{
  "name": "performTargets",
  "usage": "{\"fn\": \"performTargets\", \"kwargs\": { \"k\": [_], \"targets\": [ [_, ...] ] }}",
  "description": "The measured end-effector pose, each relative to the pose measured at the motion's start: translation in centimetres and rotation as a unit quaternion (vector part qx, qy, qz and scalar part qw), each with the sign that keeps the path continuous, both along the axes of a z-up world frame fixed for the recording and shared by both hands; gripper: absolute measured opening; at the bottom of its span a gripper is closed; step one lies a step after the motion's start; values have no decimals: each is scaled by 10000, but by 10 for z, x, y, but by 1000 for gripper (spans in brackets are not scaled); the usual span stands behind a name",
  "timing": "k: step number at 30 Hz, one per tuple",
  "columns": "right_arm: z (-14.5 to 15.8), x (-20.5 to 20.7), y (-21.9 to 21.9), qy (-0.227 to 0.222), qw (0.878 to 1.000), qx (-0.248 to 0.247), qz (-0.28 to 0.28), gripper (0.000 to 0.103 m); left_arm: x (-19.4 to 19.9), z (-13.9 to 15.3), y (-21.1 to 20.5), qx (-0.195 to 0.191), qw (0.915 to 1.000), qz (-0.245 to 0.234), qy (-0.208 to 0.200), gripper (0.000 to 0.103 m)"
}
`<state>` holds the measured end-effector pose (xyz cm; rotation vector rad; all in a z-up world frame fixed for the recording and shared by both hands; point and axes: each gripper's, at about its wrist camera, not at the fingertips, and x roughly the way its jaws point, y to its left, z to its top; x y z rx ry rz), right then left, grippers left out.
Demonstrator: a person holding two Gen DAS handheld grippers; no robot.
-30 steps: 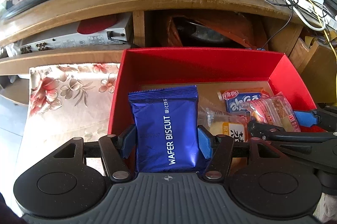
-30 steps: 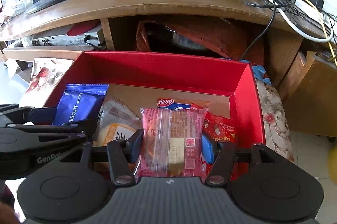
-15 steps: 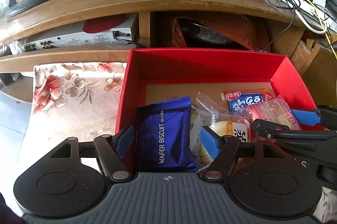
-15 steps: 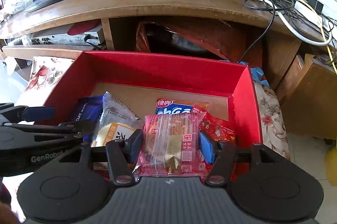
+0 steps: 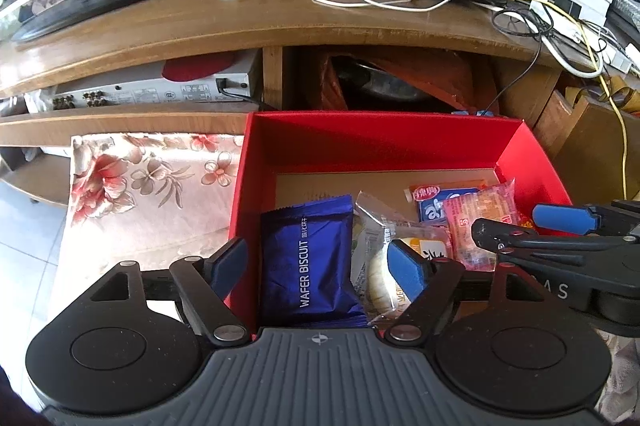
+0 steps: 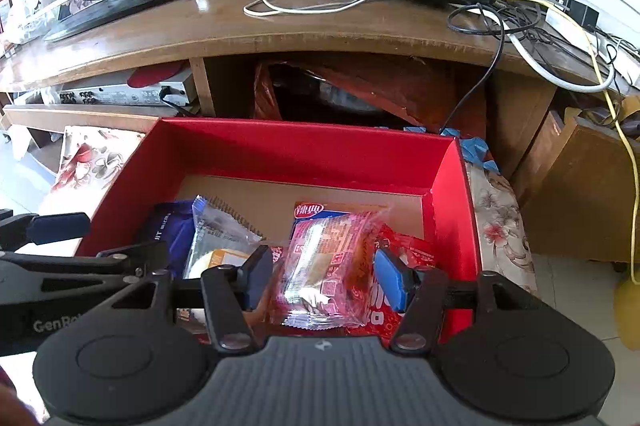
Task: Organize snacks
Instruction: 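Lower both snacks into the red box and open both tools, then move both open tools back toward the snacks on the tablecloth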
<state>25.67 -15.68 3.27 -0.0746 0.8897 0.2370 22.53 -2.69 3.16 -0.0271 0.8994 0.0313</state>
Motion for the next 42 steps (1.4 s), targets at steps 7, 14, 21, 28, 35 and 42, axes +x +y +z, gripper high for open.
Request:
{"fn": "performTargets", "kwargs": {
  "k": [7,14,21,28,35,42],
  "targets": [
    [6,-8,0,-54,10000,18,30,62,-8,4,2,-2,10000,0,-36,83],
    [12,-21,2,-94,9999,35,79,62,-21,10,4,-16,10000,-25,-92,83],
    [15,-39,9,-102,9996,39,244,62,-40,12,13,-48,10000,-41,-55,84],
    [13,-60,16,-25,9989,-18,462,62,-61,10,23,-176,9998,-60,81,86],
    [12,-79,18,49,9983,-100,575,62,-73,-6,28,-547,9976,-33,418,87],
    [5,-86,-3,247,9989,-117,372,63,-67,-26,7,-691,9946,-218,747,87]
  ]
}}
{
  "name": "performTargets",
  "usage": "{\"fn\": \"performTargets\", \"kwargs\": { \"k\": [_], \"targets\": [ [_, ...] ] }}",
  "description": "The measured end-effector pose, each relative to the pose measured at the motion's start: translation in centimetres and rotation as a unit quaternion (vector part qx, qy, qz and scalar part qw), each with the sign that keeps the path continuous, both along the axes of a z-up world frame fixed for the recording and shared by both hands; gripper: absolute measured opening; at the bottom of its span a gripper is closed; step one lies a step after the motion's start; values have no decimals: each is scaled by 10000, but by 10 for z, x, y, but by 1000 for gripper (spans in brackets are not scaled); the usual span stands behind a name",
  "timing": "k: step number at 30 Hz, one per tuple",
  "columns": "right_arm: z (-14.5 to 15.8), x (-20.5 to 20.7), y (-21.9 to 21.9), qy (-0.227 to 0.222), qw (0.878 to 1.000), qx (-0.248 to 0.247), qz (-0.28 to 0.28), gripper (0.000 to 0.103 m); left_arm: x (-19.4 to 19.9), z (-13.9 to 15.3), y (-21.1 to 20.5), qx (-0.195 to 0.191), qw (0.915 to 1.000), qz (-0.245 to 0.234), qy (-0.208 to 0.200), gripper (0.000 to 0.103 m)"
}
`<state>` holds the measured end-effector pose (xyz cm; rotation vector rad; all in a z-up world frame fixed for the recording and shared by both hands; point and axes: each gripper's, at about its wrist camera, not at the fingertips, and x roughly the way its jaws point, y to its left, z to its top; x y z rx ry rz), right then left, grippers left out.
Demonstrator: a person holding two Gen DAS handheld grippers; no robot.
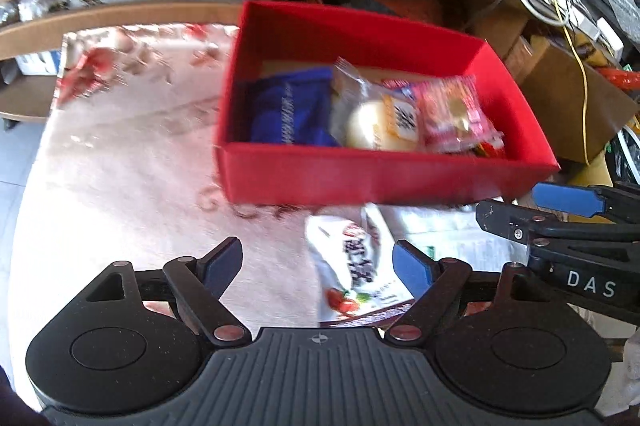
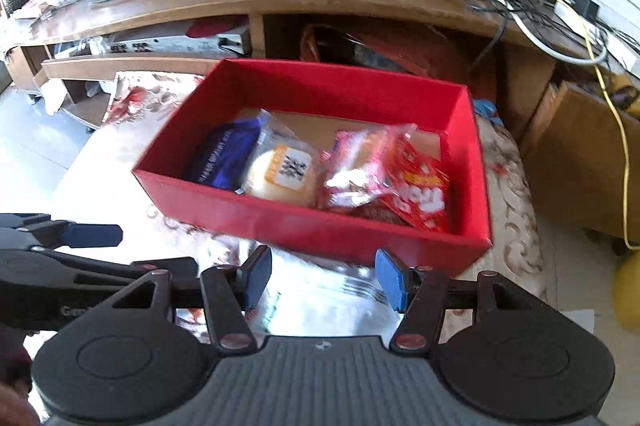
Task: Organize snacks
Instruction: 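Move both open tools back toward the snacks on the tablecloth, then grasp the white duck snack bag with the left tool while the right tool grasps the white sausage pack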
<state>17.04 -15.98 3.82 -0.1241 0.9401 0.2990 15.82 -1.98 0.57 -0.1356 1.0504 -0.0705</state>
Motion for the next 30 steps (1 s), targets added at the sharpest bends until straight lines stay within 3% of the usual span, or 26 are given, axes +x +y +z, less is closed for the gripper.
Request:
{"fn": "performTargets", "kwargs": {
  "k": [14,22,30],
  "targets": [
    [-10,8,-33,244,9994,59,-227,63,26,-35,-25,-132,9991,116,382,85],
    [-15,15,-41,445,9982,243,-321,65,13,-34,-17,11,9994,-26,357,66],
    [-34,19,-29,831,9954,424,-235,65,-2,-31,-4,236,9989,-116,389,66]
  ]
}}
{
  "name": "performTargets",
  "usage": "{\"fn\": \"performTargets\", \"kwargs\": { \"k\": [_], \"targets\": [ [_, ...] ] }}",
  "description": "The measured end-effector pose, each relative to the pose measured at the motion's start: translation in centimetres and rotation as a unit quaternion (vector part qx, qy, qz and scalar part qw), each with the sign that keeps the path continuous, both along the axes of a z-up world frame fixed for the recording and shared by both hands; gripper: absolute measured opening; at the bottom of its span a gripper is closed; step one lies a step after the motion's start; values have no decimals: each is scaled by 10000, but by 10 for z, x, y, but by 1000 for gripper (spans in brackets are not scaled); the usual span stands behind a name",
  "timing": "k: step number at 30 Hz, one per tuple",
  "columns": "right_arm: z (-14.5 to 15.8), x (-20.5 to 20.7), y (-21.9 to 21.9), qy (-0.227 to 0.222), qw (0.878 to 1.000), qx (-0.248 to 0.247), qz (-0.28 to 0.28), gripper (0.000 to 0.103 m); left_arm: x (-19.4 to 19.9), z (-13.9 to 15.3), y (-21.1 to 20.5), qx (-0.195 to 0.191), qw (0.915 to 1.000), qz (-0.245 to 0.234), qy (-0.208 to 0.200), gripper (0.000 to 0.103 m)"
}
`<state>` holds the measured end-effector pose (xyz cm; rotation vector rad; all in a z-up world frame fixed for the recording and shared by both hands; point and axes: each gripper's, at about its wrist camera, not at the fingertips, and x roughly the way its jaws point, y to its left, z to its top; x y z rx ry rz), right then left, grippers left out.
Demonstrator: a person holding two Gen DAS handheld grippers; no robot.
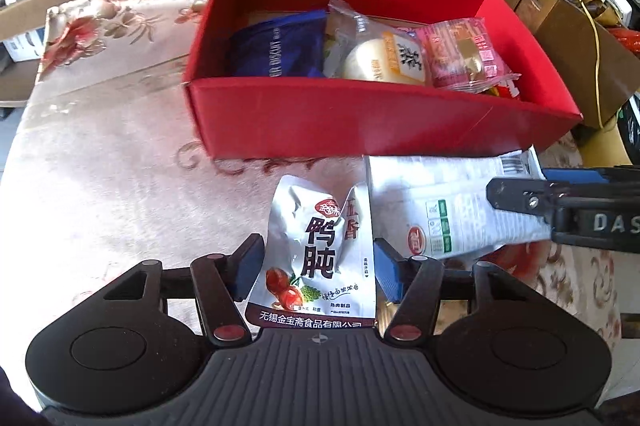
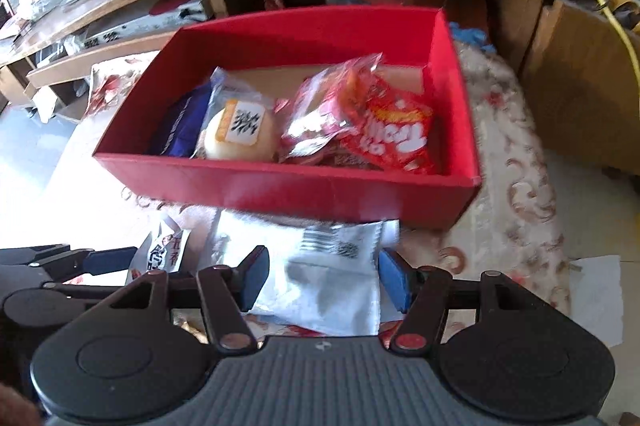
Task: Organize snacks
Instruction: 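Grasp the white duck snack bag with the left tool while the right tool grasps the white sausage pack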
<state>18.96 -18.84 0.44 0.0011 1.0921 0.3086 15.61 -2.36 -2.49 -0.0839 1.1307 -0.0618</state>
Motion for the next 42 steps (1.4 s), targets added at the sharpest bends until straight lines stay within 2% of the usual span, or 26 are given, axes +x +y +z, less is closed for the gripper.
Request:
{"fn": "performTargets", "kwargs": {
  "k": [6,10,14,17,21,28,30,34,42],
  "targets": [
    [-8,-23,20,176,9981,-161,566,65,-3,2,12,90,9999,-31,55,67],
    [-4,-55,22,560,9921,344,1066,65,-6,3,19,100,9999,-90,70,67],
    [3,-79,30,356,9896,56,1396,65,-7,6,22,62,9999,-98,42,68],
    [4,-68,39,52,9901,-340,1359,66,-8,8,22,71,9999,-114,-9,73],
    [-2,-49,61,-81,9852,-543,1625,66,-6,11,26,36,10000,-45,-41,77],
    [-29,-30,83,265,9766,-499,2073,70,-4,7,35,-54,10000,29,55,81],
    [-31,-35,86,166,9736,-640,2184,68,-4,7,35,-60,10000,18,62,82],
    [-27,-45,80,158,9769,-644,2031,57,-2,6,32,-98,9999,2,88,84],
    [-1,-70,47,-57,9888,-343,1450,56,4,0,24,-24,9999,46,120,85]
  ]
}}
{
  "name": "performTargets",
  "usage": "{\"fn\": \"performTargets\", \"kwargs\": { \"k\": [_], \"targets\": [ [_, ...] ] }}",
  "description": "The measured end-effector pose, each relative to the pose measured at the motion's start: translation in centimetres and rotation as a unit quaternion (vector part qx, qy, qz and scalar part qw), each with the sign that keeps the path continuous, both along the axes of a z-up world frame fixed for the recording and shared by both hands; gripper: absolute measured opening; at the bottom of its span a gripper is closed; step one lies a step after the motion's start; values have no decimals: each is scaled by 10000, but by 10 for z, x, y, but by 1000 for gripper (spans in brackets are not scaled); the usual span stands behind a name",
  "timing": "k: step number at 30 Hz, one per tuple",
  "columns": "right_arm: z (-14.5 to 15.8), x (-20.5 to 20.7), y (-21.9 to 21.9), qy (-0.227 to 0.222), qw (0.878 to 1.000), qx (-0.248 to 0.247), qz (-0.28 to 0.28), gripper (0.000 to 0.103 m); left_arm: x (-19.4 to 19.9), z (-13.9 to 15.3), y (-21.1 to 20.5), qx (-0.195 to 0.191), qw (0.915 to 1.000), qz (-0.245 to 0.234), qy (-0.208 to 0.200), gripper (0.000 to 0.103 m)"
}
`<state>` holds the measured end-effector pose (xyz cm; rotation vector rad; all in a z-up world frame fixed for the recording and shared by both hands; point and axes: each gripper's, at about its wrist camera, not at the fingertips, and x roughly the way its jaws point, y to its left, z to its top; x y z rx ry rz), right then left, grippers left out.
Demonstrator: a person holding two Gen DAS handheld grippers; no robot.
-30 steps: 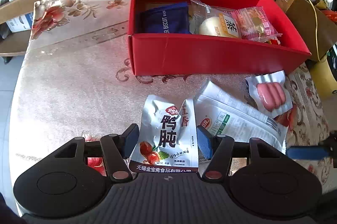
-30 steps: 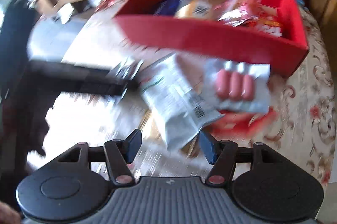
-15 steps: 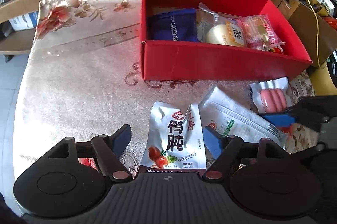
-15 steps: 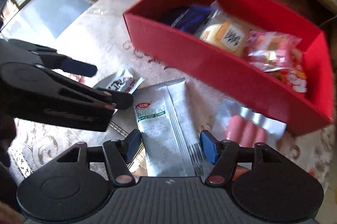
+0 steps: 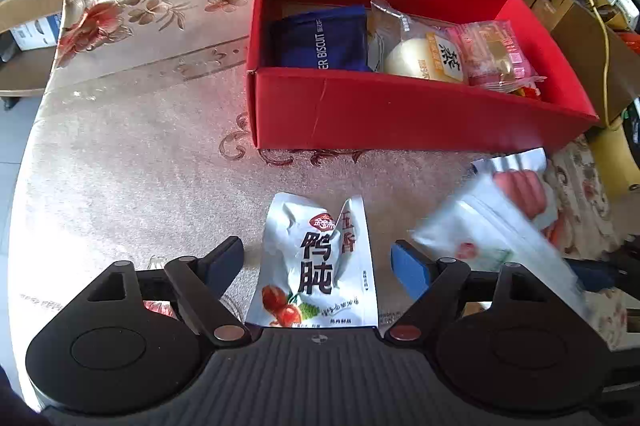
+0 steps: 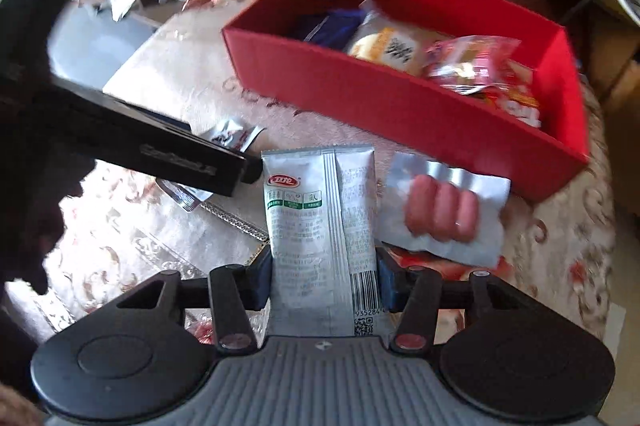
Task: Organize snacks
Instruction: 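Grasp the white duck snack bag with the left tool while the right tool grasps the white sausage pack, then lift and carry the duck snack bag and sausage pack over the red box with both tools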
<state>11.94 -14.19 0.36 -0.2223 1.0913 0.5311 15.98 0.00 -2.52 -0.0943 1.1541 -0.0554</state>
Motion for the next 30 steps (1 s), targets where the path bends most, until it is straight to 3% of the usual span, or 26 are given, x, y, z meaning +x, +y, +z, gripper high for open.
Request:
{"fn": "performTargets", "kwargs": {
  "k": [2,5,11,20,24,30],
  "targets": [
    [2,-3,-6,-16,9999,35,-109,56,0,0,-3,103,9999,1,-45,81],
    [-1,1,-8,-30,9997,-48,-230,56,-2,2,-6,152,9998,-12,-90,65],
    [2,9,-9,-142,9995,3,-277,56,-18,6,-14,241,9992,-306,-115,63],
    [-5,3,-6,-128,9996,-179,-204,56,-40,8,-22,342,9984,-434,-126,65],
    [-15,6,-3,-91,9993,-302,-187,56,-39,2,-25,468,9977,-495,-51,81],
    [-23,16,-2,-17,9994,-299,-197,61,-35,0,-17,531,9980,-343,-55,85]
  ]
}}
